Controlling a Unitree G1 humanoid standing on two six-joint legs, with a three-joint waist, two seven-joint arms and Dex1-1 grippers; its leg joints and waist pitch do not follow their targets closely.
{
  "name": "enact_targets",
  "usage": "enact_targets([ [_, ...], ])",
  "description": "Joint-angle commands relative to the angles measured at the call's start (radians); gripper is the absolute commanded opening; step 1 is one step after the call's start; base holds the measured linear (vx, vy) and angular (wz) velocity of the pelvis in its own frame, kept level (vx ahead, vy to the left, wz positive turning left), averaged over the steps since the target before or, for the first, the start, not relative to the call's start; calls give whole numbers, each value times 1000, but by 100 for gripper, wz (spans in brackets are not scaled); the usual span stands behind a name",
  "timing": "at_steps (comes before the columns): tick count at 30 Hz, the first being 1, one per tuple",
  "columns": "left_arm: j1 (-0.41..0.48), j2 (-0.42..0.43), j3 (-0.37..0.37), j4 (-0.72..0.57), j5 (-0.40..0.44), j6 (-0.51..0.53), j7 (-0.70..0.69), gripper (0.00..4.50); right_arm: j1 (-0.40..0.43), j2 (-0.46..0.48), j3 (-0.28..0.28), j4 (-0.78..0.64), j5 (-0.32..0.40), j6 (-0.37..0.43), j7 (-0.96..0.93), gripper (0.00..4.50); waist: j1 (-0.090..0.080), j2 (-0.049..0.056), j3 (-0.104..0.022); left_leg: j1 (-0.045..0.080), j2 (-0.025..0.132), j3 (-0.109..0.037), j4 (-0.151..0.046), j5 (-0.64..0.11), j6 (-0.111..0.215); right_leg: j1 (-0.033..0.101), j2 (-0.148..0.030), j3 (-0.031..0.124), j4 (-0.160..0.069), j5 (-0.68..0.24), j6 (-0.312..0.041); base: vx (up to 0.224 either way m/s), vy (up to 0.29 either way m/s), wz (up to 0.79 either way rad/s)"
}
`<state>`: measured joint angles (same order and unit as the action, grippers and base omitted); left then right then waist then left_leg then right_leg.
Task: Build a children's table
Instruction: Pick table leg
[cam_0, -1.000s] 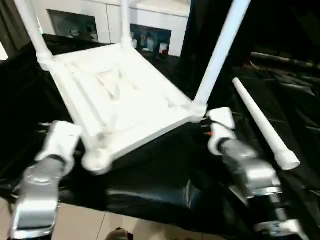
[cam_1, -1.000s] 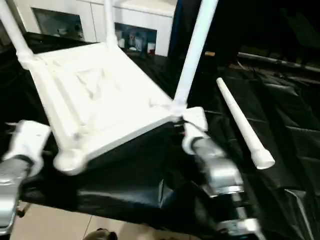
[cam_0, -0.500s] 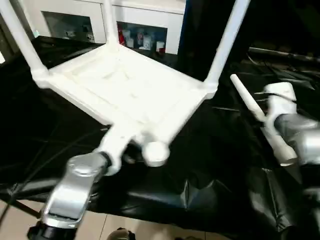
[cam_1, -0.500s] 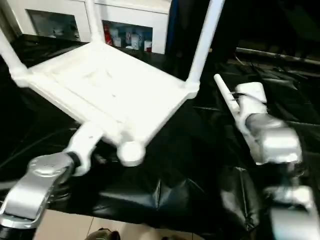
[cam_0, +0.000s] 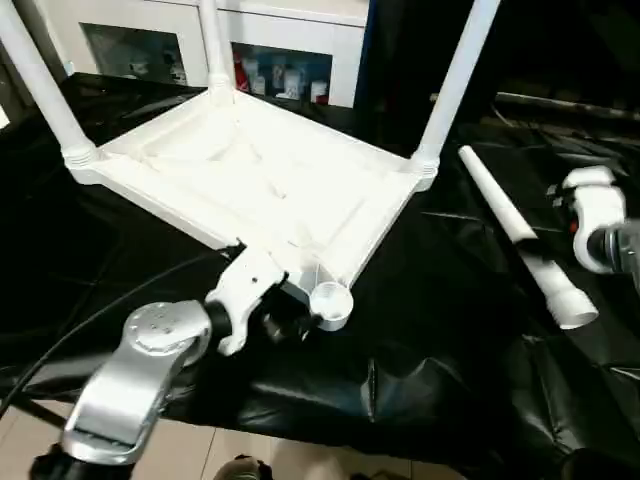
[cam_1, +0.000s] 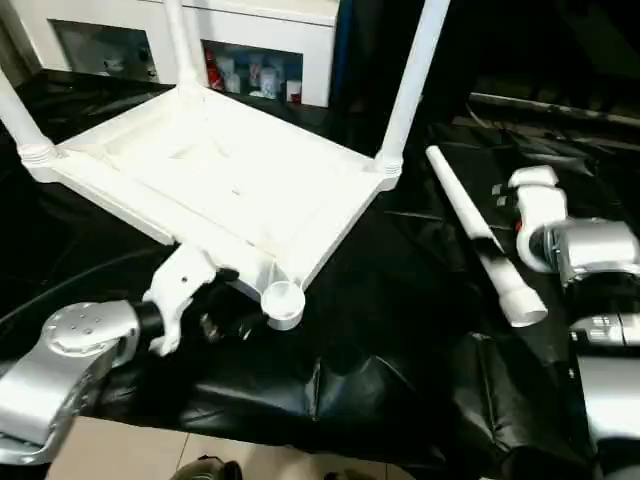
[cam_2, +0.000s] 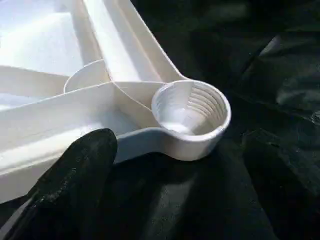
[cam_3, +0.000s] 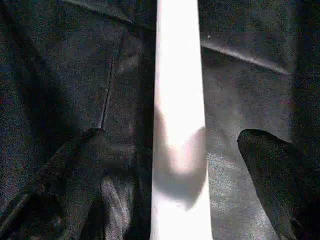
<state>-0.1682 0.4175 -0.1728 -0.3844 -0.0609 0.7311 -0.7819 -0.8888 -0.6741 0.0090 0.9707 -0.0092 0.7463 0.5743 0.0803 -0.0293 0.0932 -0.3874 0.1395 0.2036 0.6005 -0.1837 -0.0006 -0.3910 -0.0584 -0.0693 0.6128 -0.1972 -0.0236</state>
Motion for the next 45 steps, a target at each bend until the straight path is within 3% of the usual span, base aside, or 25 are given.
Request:
enact_targets([
  [1, 7, 19, -1, -57, -38, 19, -29, 446, -31, -18, 7, 82, -28, -42, -3, 450, 0, -5, -63, 26, 100, -46, -60, -141, 43, 42, -110, 63, -70, -165, -292, 0, 0, 0],
  [2, 16, 33, 1, -76, -56, 33, -46, 446, -41, -18, 8, 128, -36, -64, -10, 450, 1, -5, -58, 24, 99, -46, -62, -143, 43, 40, -109, 63, -73, -169, -290, 0, 0, 0],
  [3, 26, 48, 3, -90, -67, 43, -60, 446, -48, -16, 14, 167, -43, -82, -11, 450, 4, 2, -55, 25, 100, -46, -62, -150, 38, 38, -109, 63, -72, -174, -293, 0, 0, 0],
  [4, 30, 56, 3, -94, -68, 44, -64, 446, -51, -15, 18, 184, -46, -88, -8, 450, 2, -2, -54, 23, 98, -45, -62, -161, 35, 39, -105, 63, -72, -182, -293, 0, 0, 0],
  [7, 37, 73, 6, -107, -78, 56, -70, 446, -62, -11, 21, 225, -52, -107, -5, 450, 3, 4, -36, 21, 98, -47, -67, -187, 35, 33, -105, 64, -77, -222, -277, 0, 0, 0],
  [8, 38, 82, 9, -114, -85, 63, -75, 446, -67, -9, 22, 239, -54, -114, -3, 450, 3, 3, -39, 23, 98, -47, -66, -197, 32, 34, -105, 64, -77, -238, -278, 0, 0, 0],
  [11, 48, 110, 23, -148, -105, 87, -88, 446, -80, -8, 8, 272, -50, -127, -7, 450, 5, 10, -15, 19, 97, -51, -72, -220, 32, 28, -109, 67, -82, -274, -270, 0, 0, 0],
  [12, 54, 126, 37, -169, -118, 104, -95, 446, -85, -10, -3, 286, -45, -135, -12, 450, 5, 8, -18, 19, 98, -52, -72, -213, 33, 31, -108, 66, -79, -269, -272, 0, 0, 0],
  [13, 65, 156, 59, -204, -141, 133, -108, 446, -93, -13, -19, 306, -40, -149, -23, 450, 7, 16, -4, 15, 99, -54, -75, -207, 33, 27, -110, 68, -76, -249, -282, 0, 0, 0],
  [14, 72, 173, 74, -223, -155, 147, -118, 446, -96, -14, -24, 313, -40, -153, -25, 450, 6, 14, -8, 14, 97, -54, -72, -185, 39, 31, -110, 67, -73, -224, -289, 0, 0, 0],
  [16, 90, 219, 113, -272, -191, 185, -146, 446, -104, -20, -29, 334, -42, -171, -27, 450, 7, 26, 8, 10, 97, -52, -71, -148, 65, 23, -102, 66, -68, -150, -312, 0, 0, 0],
  [17, 98, 236, 127, -289, -204, 196, -159, 446, -107, -22, -29, 339, -44, -174, -26, 450, 8, 26, 11, 8, 98, -52, -71, -141, 72, 24, -105, 66, -66, -140, -317, 0, 0, 0],
  [18, 103, 245, 135, -300, -211, 202, -167, 446, -108, -24, -28, 341, -45, -175, -25, 450, 9, 30, 26, 8, 98, -52, -75, -155, 80, 20, -104, 66, -71, -163, -322, 0, 0, 0],
  [19, 103, 245, 135, -300, -211, 202, -167, 446, -108, -24, -28, 341, -45, -175, -25, 450, 9, 30, 26, 8, 98, -52, -75, -155, 80, 20, -104, 66, -71, -163, -322, 0, 0, 0],
  [22, 114, 284, 162, -328, -238, 220, -188, 446, -121, -30, -9, 352, -60, -173, -1, 450, 12, 34, 43, 13, 103, -55, -82, -213, 51, 18, -110, 69, -75, -241, -321, 0, 0, 0],
  [23, 113, 292, 166, -335, -249, 227, -186, 450, -128, -34, -8, 357, -64, -171, 10, 424, 11, 33, 47, 14, 104, -54, -83, -219, 44, 18, -110, 70, -75, -241, -323, 0, 0, 0],
  [26, 105, 295, 165, -335, -257, 231, -182, 450, -138, -38, -8, 360, -68, -167, 24, 424, 10, 30, 51, 16, 105, -54, -84, -223, 35, 19, -111, 72, -75, -244, -329, 0, 0, 0],
  [29, 91, 300, 166, -338, -282, 243, -176, 450, -156, -44, -7, 367, -78, -163, 55, 388, 10, 29, 55, 15, 105, -54, -84, -213, 29, 19, -114, 74, -72, -239, -336, 0, 0, 0],
  [33, 83, 310, 163, -340, -302, 248, -172, 450, -168, -50, 2, 372, -85, -161, 78, 354, 9, 27, 54, 12, 104, -51, -80, -165, 45, 23, -116, 75, -68, -198, -346, 0, 0, 0],
  [34, 81, 313, 159, -339, -304, 245, -171, 450, -170, -53, 4, 373, -89, -162, 85, 344, 7, 20, 47, 13, 104, -48, -77, -142, 55, 27, -117, 75, -65, -179, -349, 0, 0, 0],
  [37, 88, 320, 152, -333, -300, 226, -172, 450, -169, -61, 14, 373, -103, -168, 111, 324, 5, 15, 35, 12, 104, -45, -71, -103, 75, 30, -114, 72, -62, -160, -353, 0, 0, 0],
  [45, 102, 342, 148, -324, -312, 197, -159, 450, -161, -74, 42, 375, -137, -174, 173, 254, 7, 16, 24, 10, 103, -44, -63, -69, 96, 32, -112, 70, -55, -129, -360, 0, 0, 0],
])
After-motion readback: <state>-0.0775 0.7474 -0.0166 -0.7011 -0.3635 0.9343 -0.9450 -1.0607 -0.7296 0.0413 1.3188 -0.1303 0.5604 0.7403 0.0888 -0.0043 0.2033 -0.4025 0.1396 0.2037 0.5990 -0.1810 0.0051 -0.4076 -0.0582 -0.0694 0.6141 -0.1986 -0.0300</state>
